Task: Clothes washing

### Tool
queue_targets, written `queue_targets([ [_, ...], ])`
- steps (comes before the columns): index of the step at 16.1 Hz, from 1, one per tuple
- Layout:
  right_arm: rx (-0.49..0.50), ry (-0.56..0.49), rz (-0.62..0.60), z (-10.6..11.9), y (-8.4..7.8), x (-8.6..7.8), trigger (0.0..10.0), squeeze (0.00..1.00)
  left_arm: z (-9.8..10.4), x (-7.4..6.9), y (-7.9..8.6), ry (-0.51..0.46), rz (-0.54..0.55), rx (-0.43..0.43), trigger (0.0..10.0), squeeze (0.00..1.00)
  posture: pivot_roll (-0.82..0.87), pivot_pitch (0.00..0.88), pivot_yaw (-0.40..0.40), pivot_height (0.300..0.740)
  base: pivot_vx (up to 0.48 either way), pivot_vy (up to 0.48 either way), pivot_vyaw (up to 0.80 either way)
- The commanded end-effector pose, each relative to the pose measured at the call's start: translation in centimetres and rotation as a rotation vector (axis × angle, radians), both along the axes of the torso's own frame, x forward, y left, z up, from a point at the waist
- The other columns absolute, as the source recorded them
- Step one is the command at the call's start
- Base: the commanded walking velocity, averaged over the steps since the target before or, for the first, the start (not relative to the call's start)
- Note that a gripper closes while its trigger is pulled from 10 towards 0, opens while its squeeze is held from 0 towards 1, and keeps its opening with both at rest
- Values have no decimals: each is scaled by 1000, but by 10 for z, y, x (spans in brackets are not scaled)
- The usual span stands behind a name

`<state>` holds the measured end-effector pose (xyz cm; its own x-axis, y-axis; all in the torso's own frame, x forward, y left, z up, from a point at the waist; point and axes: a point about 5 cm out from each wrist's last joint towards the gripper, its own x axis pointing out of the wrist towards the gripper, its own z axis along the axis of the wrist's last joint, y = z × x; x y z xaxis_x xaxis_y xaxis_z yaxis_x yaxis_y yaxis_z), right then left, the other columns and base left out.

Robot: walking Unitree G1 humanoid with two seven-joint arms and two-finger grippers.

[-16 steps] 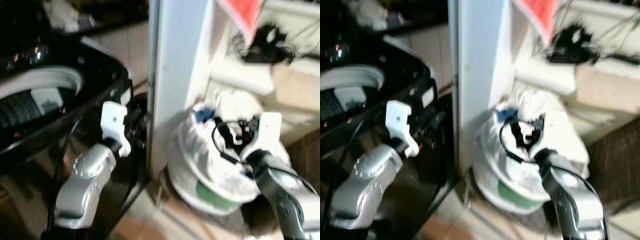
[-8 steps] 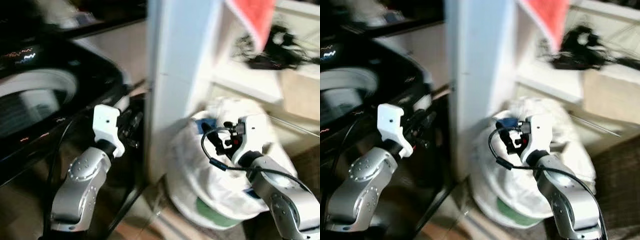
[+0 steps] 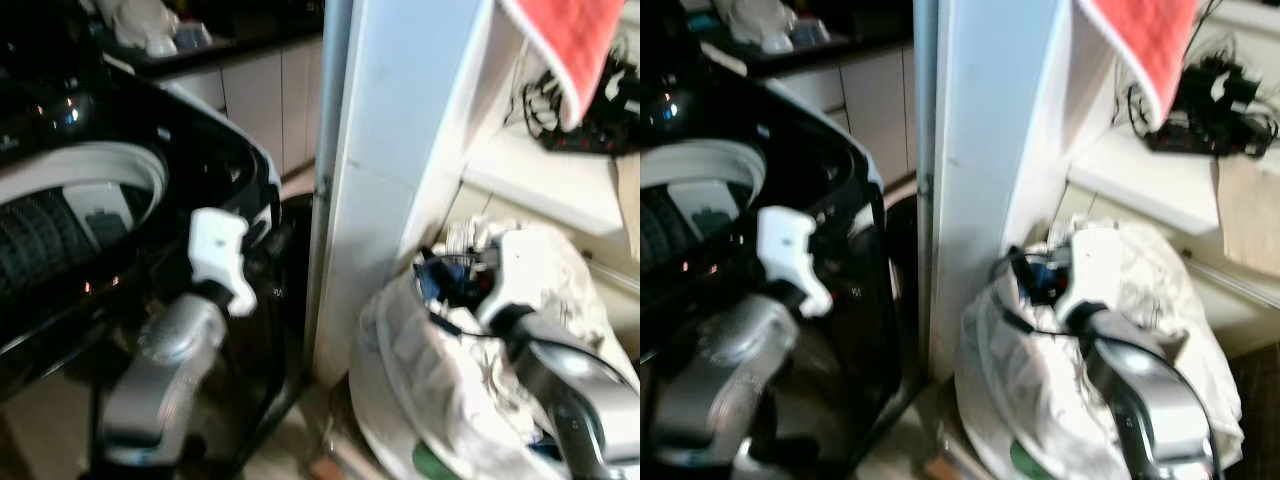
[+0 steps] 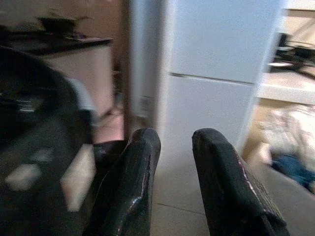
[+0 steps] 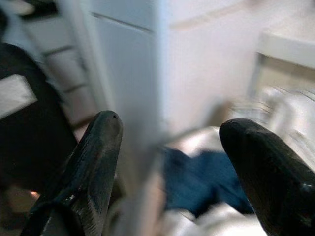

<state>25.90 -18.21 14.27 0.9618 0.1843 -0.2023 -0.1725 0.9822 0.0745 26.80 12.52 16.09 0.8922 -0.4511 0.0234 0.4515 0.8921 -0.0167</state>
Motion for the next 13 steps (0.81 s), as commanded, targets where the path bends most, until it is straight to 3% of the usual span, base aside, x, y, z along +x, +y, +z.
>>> queue_targets([
  [1,-37,32,-75,-2,-13,0,10000,0,1,-1,-5,3,-45,4,10000,0,-36,0,-41,740,0,0,0],
  [3,-82,50,-138,-1,-24,1,10000,0,0,-5,-9,17,-111,10,10000,0,-36,0,-41,740,0,0,0],
  [4,-136,77,-244,-1,-43,2,10000,1000,1,-10,-12,23,-184,4,10000,0,-42,0,-35,740,0,0,0],
  [7,-146,101,-332,1,-65,2,10000,1000,4,-9,-12,11,-188,8,10000,0,-42,0,-35,740,0,0,0],
  [9,-157,207,-361,-4,-82,-2,10000,1000,5,-7,-12,10,-181,0,10000,0,-42,0,-35,740,0,0,0],
  [10,-170,308,-345,-12,-89,-9,10000,1000,5,-12,-14,12,-242,0,10000,0,-47,0,-37,740,0,0,0],
  [12,-154,347,-389,-16,-100,-15,10000,1000,7,-20,-18,5,-340,3,10000,0,-47,0,-37,740,0,0,0],
  [13,-39,387,-388,-22,-99,-19,10000,1000,9,-26,-20,9,-414,10,10000,0,-48,0,-37,740,0,0,0],
])
